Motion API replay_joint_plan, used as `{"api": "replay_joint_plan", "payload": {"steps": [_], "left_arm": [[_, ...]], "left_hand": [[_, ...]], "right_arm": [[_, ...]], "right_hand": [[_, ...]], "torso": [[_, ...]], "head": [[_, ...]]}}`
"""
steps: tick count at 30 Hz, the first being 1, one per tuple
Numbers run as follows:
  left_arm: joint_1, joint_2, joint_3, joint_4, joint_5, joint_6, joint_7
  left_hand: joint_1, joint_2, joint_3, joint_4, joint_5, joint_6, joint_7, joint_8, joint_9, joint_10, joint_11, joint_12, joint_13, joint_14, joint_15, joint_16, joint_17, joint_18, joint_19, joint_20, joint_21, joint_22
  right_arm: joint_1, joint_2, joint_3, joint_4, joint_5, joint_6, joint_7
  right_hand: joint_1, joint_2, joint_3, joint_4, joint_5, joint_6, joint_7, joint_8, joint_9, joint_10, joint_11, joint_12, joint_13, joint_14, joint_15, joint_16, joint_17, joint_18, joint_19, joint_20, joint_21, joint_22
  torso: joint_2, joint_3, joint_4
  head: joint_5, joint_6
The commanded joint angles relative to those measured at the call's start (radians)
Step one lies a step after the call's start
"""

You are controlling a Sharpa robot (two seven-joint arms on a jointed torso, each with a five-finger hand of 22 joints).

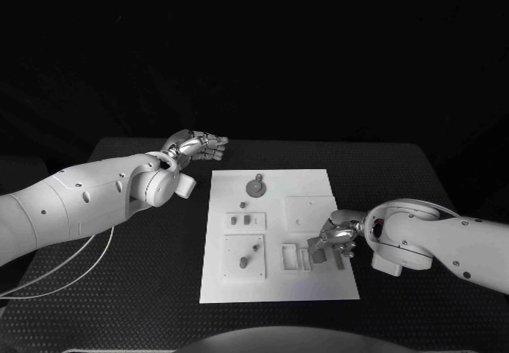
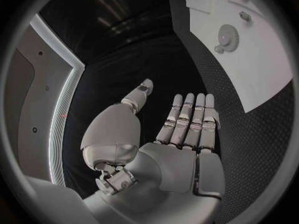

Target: Assemble the parts on the task board

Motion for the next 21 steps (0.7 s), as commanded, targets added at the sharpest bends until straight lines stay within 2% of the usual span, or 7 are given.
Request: {"api": "replay_joint_plan", "payload": {"steps": [1, 4, 8, 16, 19, 21], "left_arm": [[0.001, 0.002, 0.001, 0.004, 0.004, 0.010, 0.004], [0.001, 0.002, 0.001, 0.004, 0.004, 0.011, 0.003], [0.001, 0.002, 0.001, 0.004, 0.004, 0.011, 0.001], [0.001, 0.003, 0.001, 0.006, 0.004, 0.012, 0.000], [0.001, 0.002, 0.001, 0.006, 0.004, 0.011, -0.001], [0.001, 0.002, 0.001, 0.006, 0.004, 0.011, -0.001]], "left_hand": [[0.000, -0.007, -0.004, -0.004, -0.002, -0.007, 0.044, 0.005, 0.001, -0.005, -0.006, 0.000, -0.001, -0.005, 0.001, -0.006, 0.001, 0.006, 0.004, -0.001, 0.002, -0.001], [0.000, -0.008, -0.004, -0.004, -0.002, -0.007, 0.044, 0.005, 0.001, -0.006, -0.006, 0.000, -0.001, -0.005, 0.001, -0.006, 0.001, 0.006, 0.004, -0.001, 0.002, -0.001], [0.000, -0.008, -0.004, -0.004, -0.002, -0.007, 0.043, 0.005, 0.001, -0.006, -0.006, -0.001, -0.001, -0.006, 0.001, -0.006, 0.001, 0.006, 0.004, -0.001, 0.002, -0.002], [-0.001, -0.009, -0.005, -0.004, -0.002, -0.007, 0.043, 0.005, 0.001, -0.007, -0.007, -0.001, -0.001, -0.007, 0.001, -0.007, 0.001, 0.006, 0.004, -0.001, 0.002, -0.002], [-0.001, -0.009, -0.005, -0.004, -0.002, -0.007, 0.043, 0.005, 0.001, -0.007, -0.007, -0.001, -0.001, -0.007, 0.001, -0.007, 0.001, 0.005, 0.004, -0.001, 0.002, -0.002], [-0.001, -0.009, -0.005, -0.004, -0.002, -0.007, 0.042, 0.005, 0.001, -0.007, -0.007, -0.001, -0.001, -0.007, 0.001, -0.007, 0.001, 0.005, 0.004, -0.001, 0.002, -0.002]], "right_arm": [[0.005, 0.002, -0.001, 0.006, 0.117, -0.038, 0.004], [0.006, 0.010, -0.001, 0.009, 0.148, -0.034, -0.001], [0.006, 0.028, -0.001, 0.009, 0.161, -0.024, -0.005], [0.006, 0.076, -0.004, -0.012, 0.176, 0.026, -0.015], [0.006, 0.091, -0.015, -0.017, 0.177, 0.025, -0.015], [0.006, 0.094, -0.020, -0.018, 0.174, 0.025, -0.015]], "right_hand": [[0.043, 0.048, 0.009, 0.000, 0.003, 0.150, -0.022, 0.004, 0.008, -0.017, -0.023, 0.005, -0.002, 0.029, -0.023, 0.007, -0.003, 0.015, 0.006, 0.001, 0.004, 0.018], [0.039, 0.047, 0.010, 0.000, 0.003, 0.152, -0.022, 0.002, 0.007, -0.016, -0.023, 0.005, -0.003, 0.028, -0.023, 0.007, -0.006, 0.015, 0.007, 0.001, 0.004, 0.017], [0.028, 0.045, 0.009, 0.003, 0.003, 0.156, -0.023, -0.001, 0.006, -0.015, -0.024, 0.004, -0.007, 0.028, -0.024, 0.008, -0.010, 0.015, 0.008, 0.001, 0.004, 0.017], [-0.005, 0.044, 0.009, 0.017, 0.003, 0.171, -0.026, -0.006, 0.002, -0.013, -0.027, 0.005, -0.013, 0.026, -0.025, 0.013, -0.020, 0.015, 0.008, 0.002, 0.003, 0.015], [-0.025, 0.045, 0.009, 0.028, 0.003, 0.179, -0.028, -0.008, 0.000, -0.014, -0.029, 0.005, -0.015, 0.024, -0.026, 0.016, -0.025, 0.015, 0.008, 0.002, 0.002, 0.015], [-0.042, 0.055, 0.007, 0.035, 0.004, 0.182, -0.029, -0.010, -0.002, -0.014, -0.029, 0.006, -0.017, 0.023, -0.027, 0.018, -0.027, 0.015, 0.007, 0.003, 0.001, 0.015]], "torso": [[0.000, -0.0011, 0.0003], [0.000, 0.0000, 0.0009], [0.000, -0.0006, 0.0007], [0.000, -0.0007, 0.0009], [0.000, 0.0002, 0.0017], [0.000, 0.0004, 0.0019]], "head": [[0.001, 0.002], [0.001, 0.001], [0.001, -0.001], [0.001, -0.003], [0.002, -0.004], [0.003, -0.004]]}}
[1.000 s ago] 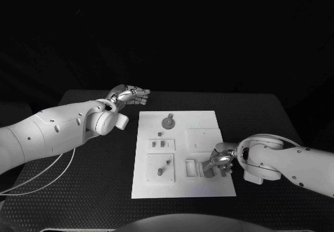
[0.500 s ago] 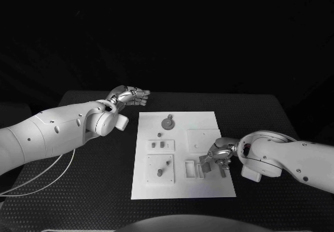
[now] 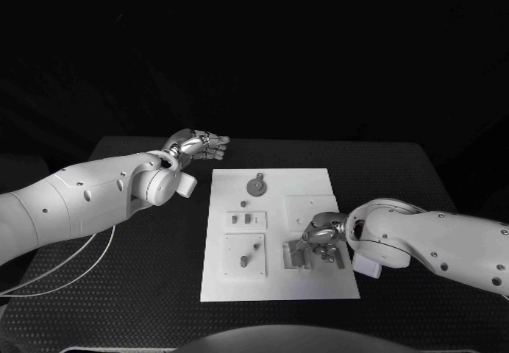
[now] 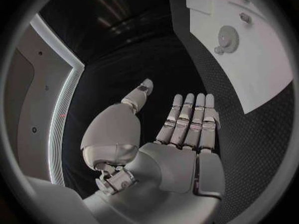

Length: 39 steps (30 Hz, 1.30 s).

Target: Assemble the parts on the task board

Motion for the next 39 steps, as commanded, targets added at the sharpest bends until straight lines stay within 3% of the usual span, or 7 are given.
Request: {"api": "replay_joint_plan", "payload": {"steps": [1, 20, 33, 39], "left_arm": [[0.001, 0.001, 0.001, 0.003, 0.004, 0.012, 0.004], [0.001, -0.002, 0.001, 0.005, 0.004, 0.011, 0.001], [0.001, -0.004, 0.001, 0.006, 0.004, 0.012, -0.001], [0.001, -0.003, 0.001, 0.006, 0.004, 0.012, -0.001]], "left_hand": [[-0.001, -0.009, -0.005, -0.004, -0.002, -0.007, 0.042, 0.005, 0.001, -0.004, -0.004, -0.001, -0.002, -0.008, 0.001, -0.007, 0.001, 0.005, 0.004, -0.001, 0.002, -0.001], [-0.002, -0.010, -0.005, -0.003, -0.002, -0.008, 0.042, 0.005, 0.001, -0.005, -0.004, -0.001, -0.002, -0.009, 0.001, -0.008, 0.002, 0.005, 0.003, -0.002, 0.002, -0.002], [-0.002, -0.010, -0.005, -0.002, -0.002, -0.008, 0.042, 0.005, 0.001, -0.005, -0.004, 0.000, -0.002, -0.010, 0.002, -0.008, 0.002, 0.005, 0.003, -0.002, 0.002, -0.002], [-0.001, -0.010, -0.005, -0.002, -0.002, -0.009, 0.042, 0.005, 0.001, -0.005, -0.004, 0.000, -0.002, -0.010, 0.002, -0.008, 0.002, 0.004, 0.003, -0.002, 0.002, -0.003]], "right_arm": [[-0.001, 0.005, -0.006, -0.003, 0.014, 0.028, -0.003], [-0.003, 0.024, -0.015, -0.023, -0.019, 0.015, -0.005], [-0.007, 0.035, -0.019, -0.035, -0.019, 0.021, -0.007], [-0.007, 0.038, -0.021, -0.037, -0.019, 0.035, -0.008]], "right_hand": [[-0.011, 0.021, 0.011, 0.020, 0.004, 0.182, -0.029, -0.005, -0.002, -0.018, -0.026, 0.006, -0.002, 0.021, -0.029, 0.005, -0.003, 0.015, 0.005, 0.001, 0.002, 0.015], [-0.035, 0.014, 0.012, 0.017, 0.004, 0.186, -0.030, -0.010, -0.004, -0.019, -0.027, 0.008, -0.005, 0.016, -0.031, 0.010, -0.013, 0.015, 0.005, -0.001, 0.003, 0.016], [-0.075, -0.024, 0.015, 0.040, 0.004, 0.183, -0.028, -0.021, -0.007, -0.025, -0.025, 0.007, -0.011, 0.002, -0.031, 0.013, -0.037, 0.015, 0.004, -0.001, -0.001, 0.014], [-0.093, -0.056, 0.018, 0.054, 0.004, 0.180, -0.026, -0.026, -0.008, -0.029, -0.024, 0.007, -0.015, -0.006, -0.031, 0.015, -0.048, 0.015, 0.003, -0.002, -0.003, 0.014]], "torso": [[0.000, 0.0008, 0.0007], [0.001, 0.0015, 0.0000], [0.000, 0.0005, -0.0002], [0.000, 0.0007, -0.0005]], "head": [[0.002, -0.001], [0.006, -0.003], [0.007, -0.005], [0.007, -0.005]]}}
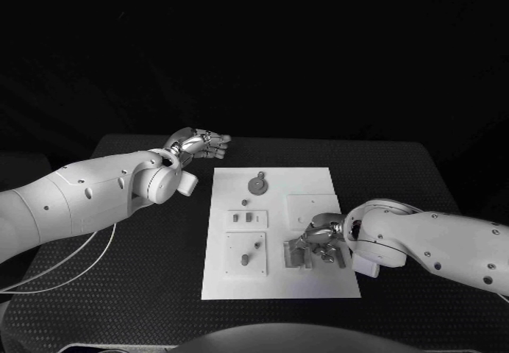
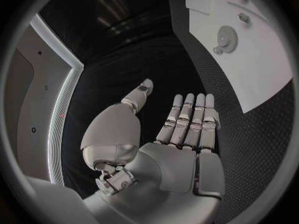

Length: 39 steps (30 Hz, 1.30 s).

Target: Assemble the parts on the task board

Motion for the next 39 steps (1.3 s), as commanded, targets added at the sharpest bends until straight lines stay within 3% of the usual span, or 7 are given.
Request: {"api": "replay_joint_plan", "payload": {"steps": [1, 7, 12, 26, 29, 35, 39], "left_arm": [[0.001, 0.002, 0.001, 0.003, 0.004, 0.011, 0.005], [0.001, 0.001, 0.001, 0.003, 0.004, 0.013, 0.004], [0.001, 0.001, 0.001, 0.002, 0.004, 0.013, 0.003], [0.001, 0.001, 0.001, 0.002, 0.004, 0.014, 0.002], [0.001, 0.001, 0.001, 0.002, 0.004, 0.013, 0.002], [0.001, 0.001, 0.001, 0.002, 0.004, 0.013, 0.002], [0.001, 0.001, 0.001, 0.002, 0.004, 0.014, 0.002]], "left_hand": [[-0.001, -0.010, -0.005, -0.002, -0.002, -0.005, 0.039, 0.005, 0.001, -0.005, -0.004, 0.000, -0.001, -0.007, -0.001, -0.004, 0.002, 0.005, 0.003, -0.002, 0.002, -0.001], [-0.001, -0.010, -0.005, -0.003, -0.002, -0.005, 0.039, 0.005, 0.001, -0.005, -0.004, 0.000, -0.001, -0.007, -0.001, -0.005, 0.002, 0.005, 0.003, -0.002, 0.002, -0.002], [0.004, -0.007, -0.001, -0.003, -0.002, -0.005, 0.039, 0.005, 0.001, -0.006, -0.004, 0.000, -0.001, -0.008, -0.001, -0.005, 0.002, 0.005, 0.003, -0.002, 0.002, -0.002], [0.004, -0.008, -0.001, -0.003, -0.002, -0.005, 0.039, 0.005, 0.001, -0.006, -0.004, 0.000, -0.001, -0.008, -0.001, -0.005, 0.002, 0.004, 0.003, -0.002, 0.002, -0.002], [0.004, -0.008, -0.001, -0.003, -0.002, -0.005, 0.039, 0.005, 0.001, -0.006, -0.003, 0.000, -0.001, -0.008, -0.001, -0.005, 0.002, 0.004, 0.003, -0.002, 0.002, -0.003], [0.004, -0.009, -0.001, -0.003, -0.002, -0.005, 0.039, 0.005, 0.001, -0.006, -0.003, 0.000, -0.001, -0.008, -0.001, -0.005, 0.002, 0.004, 0.003, -0.002, 0.002, -0.003], [0.004, -0.009, -0.001, -0.003, -0.002, -0.005, 0.039, 0.006, 0.001, -0.007, -0.003, 0.000, -0.001, -0.009, -0.001, -0.005, 0.003, 0.004, 0.003, -0.001, 0.002, -0.003]], "right_arm": [[-0.006, 0.006, -0.004, 0.000, -0.007, 0.026, 0.000], [-0.006, 0.009, -0.006, -0.003, -0.008, 0.034, -0.001], [-0.009, 0.012, -0.006, -0.005, -0.009, 0.038, -0.001], [-0.012, 0.015, -0.008, -0.004, -0.022, 0.054, -0.002], [-0.012, 0.015, -0.009, -0.004, -0.022, 0.052, -0.002], [-0.012, 0.015, -0.009, -0.006, -0.040, 0.001, 0.004], [-0.012, 0.013, -0.009, -0.003, -0.051, -0.029, 0.011]], "right_hand": [[0.000, -0.024, 0.002, 0.010, -0.003, 0.176, -0.023, -0.007, -0.002, -0.031, -0.023, 0.002, -0.002, -0.006, -0.020, 0.005, -0.008, 0.012, 0.003, -0.002, -0.004, 0.014], [-0.020, -0.072, 0.004, 0.027, -0.003, 0.171, -0.021, -0.012, -0.002, -0.037, -0.021, 0.001, -0.007, -0.018, -0.019, 0.006, -0.025, 0.012, 0.000, -0.002, -0.006, 0.014], [-0.022, -0.091, 0.009, 0.030, -0.003, 0.169, -0.020, -0.014, -0.001, -0.039, -0.021, 0.001, -0.008, -0.023, -0.019, 0.007, -0.031, 0.012, -0.001, -0.003, -0.007, 0.014], [-0.010, -0.087, 0.018, 0.025, -0.003, 0.169, -0.020, -0.015, 0.000, -0.040, -0.020, 0.002, -0.010, -0.026, -0.018, 0.009, -0.037, 0.012, -0.001, -0.004, -0.007, 0.015], [-0.002, -0.076, 0.021, 0.016, -0.004, 0.169, -0.020, -0.015, 0.001, -0.040, -0.020, 0.003, -0.011, -0.027, -0.018, 0.011, -0.039, 0.012, -0.001, -0.004, -0.006, 0.015], [-0.003, -0.077, 0.019, 0.015, -0.004, 0.168, -0.019, -0.016, 0.002, -0.040, -0.020, 0.003, -0.012, -0.029, -0.017, 0.011, -0.041, 0.012, -0.002, -0.003, -0.007, 0.015], [0.004, -0.065, 0.020, 0.006, -0.003, 0.171, -0.020, -0.014, 0.003, -0.039, -0.020, 0.005, -0.013, -0.023, -0.017, 0.015, -0.036, 0.012, 0.000, -0.003, -0.005, 0.016]], "torso": [[0.000, 0.0002, -0.0003], [0.000, 0.0006, -0.0002], [0.000, 0.0011, -0.0008], [0.000, 0.0005, -0.0002], [0.000, 0.0002, -0.0002], [0.000, 0.0000, -0.0003], [0.000, 0.0002, 0.0001]], "head": [[0.000, 0.000], [0.001, -0.001], [0.001, -0.002], [0.002, -0.005], [0.003, -0.006], [0.003, -0.005], [0.002, -0.004]]}}
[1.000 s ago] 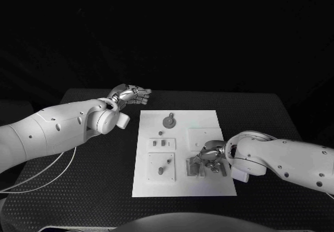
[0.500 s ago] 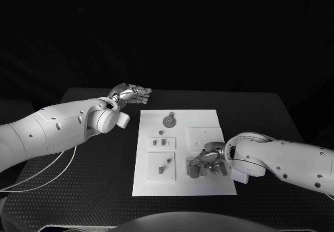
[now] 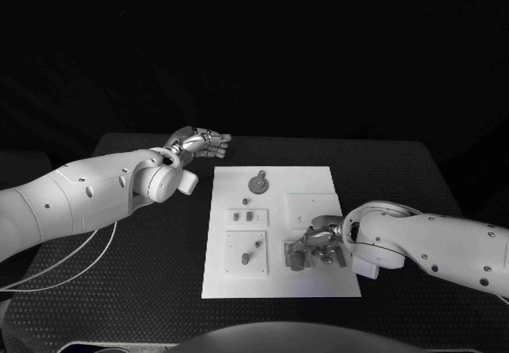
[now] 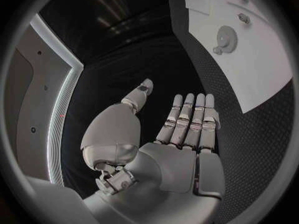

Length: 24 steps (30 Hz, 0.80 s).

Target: Assemble the parts on the task board

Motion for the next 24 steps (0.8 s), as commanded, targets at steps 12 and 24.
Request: {"api": "replay_joint_plan", "payload": {"steps": [12, 24], "left_arm": [[0.001, 0.000, 0.001, 0.002, 0.004, 0.012, 0.006], [0.001, 0.000, 0.001, 0.002, 0.004, 0.012, 0.005]], "left_hand": [[0.004, -0.009, -0.001, -0.002, -0.002, -0.005, 0.039, 0.006, 0.001, -0.007, -0.003, 0.000, -0.001, -0.009, -0.001, -0.005, 0.001, 0.003, 0.002, -0.001, 0.002, -0.002], [0.004, -0.009, -0.001, -0.002, -0.002, -0.005, 0.039, 0.006, 0.001, -0.007, -0.003, 0.000, -0.001, -0.009, -0.001, -0.005, 0.001, 0.003, 0.001, -0.001, 0.002, -0.003]], "right_arm": [[-0.003, -0.017, -0.001, 0.022, -0.058, -0.073, 0.015], [-0.003, -0.019, -0.001, 0.018, -0.057, -0.070, 0.014]], "right_hand": [[0.008, 0.004, -0.004, -0.012, 0.002, 0.022, 0.014, 0.002, 0.002, 0.003, -0.010, 0.008, -0.004, 0.012, -0.005, 0.010, 0.005, -0.010, 0.003, -0.005, 0.003, 0.015], [0.003, 0.003, -0.005, -0.006, 0.002, 0.023, 0.013, 0.001, 0.002, 0.004, -0.011, 0.009, -0.005, 0.014, -0.006, 0.011, 0.005, -0.010, 0.005, -0.005, 0.002, 0.015]], "torso": [[0.000, 0.0000, 0.0001], [0.000, 0.0000, -0.0002]], "head": [[0.001, 0.003], [0.001, 0.001]]}}
